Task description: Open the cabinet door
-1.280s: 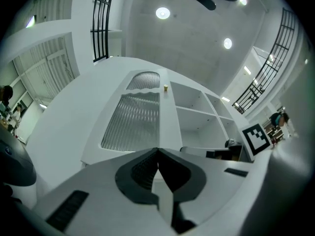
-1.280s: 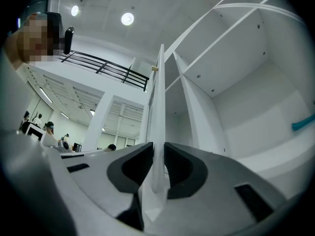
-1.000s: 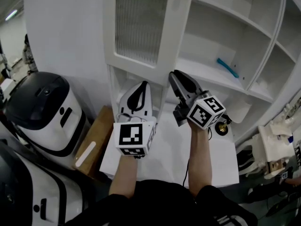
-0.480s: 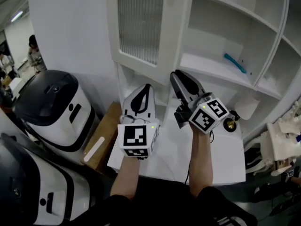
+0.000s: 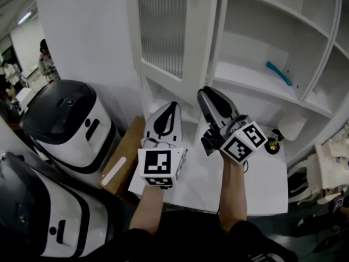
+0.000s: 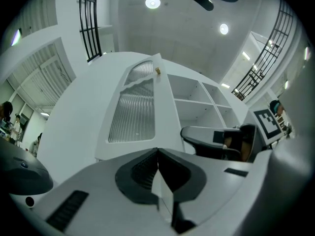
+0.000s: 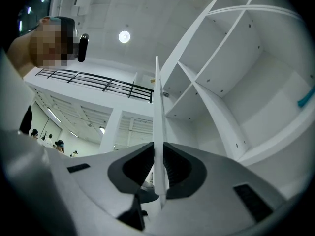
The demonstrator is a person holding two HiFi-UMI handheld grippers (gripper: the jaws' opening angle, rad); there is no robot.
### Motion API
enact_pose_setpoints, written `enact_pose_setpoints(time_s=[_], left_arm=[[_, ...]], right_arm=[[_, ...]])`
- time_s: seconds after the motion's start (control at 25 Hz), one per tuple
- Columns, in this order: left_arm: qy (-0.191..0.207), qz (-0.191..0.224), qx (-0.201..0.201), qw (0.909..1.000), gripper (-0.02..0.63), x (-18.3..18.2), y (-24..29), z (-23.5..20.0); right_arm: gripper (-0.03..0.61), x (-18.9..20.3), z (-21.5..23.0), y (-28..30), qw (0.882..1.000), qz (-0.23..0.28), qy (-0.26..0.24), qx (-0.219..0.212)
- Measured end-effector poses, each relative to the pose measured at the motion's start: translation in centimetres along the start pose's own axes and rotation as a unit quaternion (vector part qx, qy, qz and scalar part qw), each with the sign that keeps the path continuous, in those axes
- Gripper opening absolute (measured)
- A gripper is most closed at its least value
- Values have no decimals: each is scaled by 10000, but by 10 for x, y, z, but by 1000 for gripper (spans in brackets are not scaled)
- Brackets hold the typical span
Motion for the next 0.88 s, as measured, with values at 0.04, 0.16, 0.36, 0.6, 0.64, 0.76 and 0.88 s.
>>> enact_pose_setpoints(time_s=[0.04, 0.16, 0.36, 0.6, 0.64, 0.76, 0.88], left_arm=[[0, -1, -35, 10000, 14, 0, 0, -3], [24, -6, -98, 9999, 14, 0, 0, -6], [0, -82, -76, 9999, 14, 5, 1, -5], [-129, -52, -99, 9999, 14, 7, -3, -18], [-140, -39, -85, 9999, 14, 7, -4, -19], [-170, 15, -70, 9998, 14, 6, -10, -25], [-220, 131, -15, 9997, 14, 1, -13, -29]], right_arm=[[72, 0, -1, 0, 10000, 38, 50, -27], [71, -1, -5, 0, 9997, 162, 168, -98], [67, 1, -19, 0, 9980, 299, 402, -374], [69, 3, -31, 4, 9972, 334, 391, -542], [69, 3, -32, 4, 9973, 347, 383, -515], [69, 5, -37, 4, 9958, 405, 541, -620], [69, 8, -49, 8, 9936, 450, 649, -804]])
Point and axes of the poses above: the fingertips, and each gripper's own axes: y forward along the fingers, z to its right, x out of its underside, the point moved 1 cm from there along -y, backward along the fingers
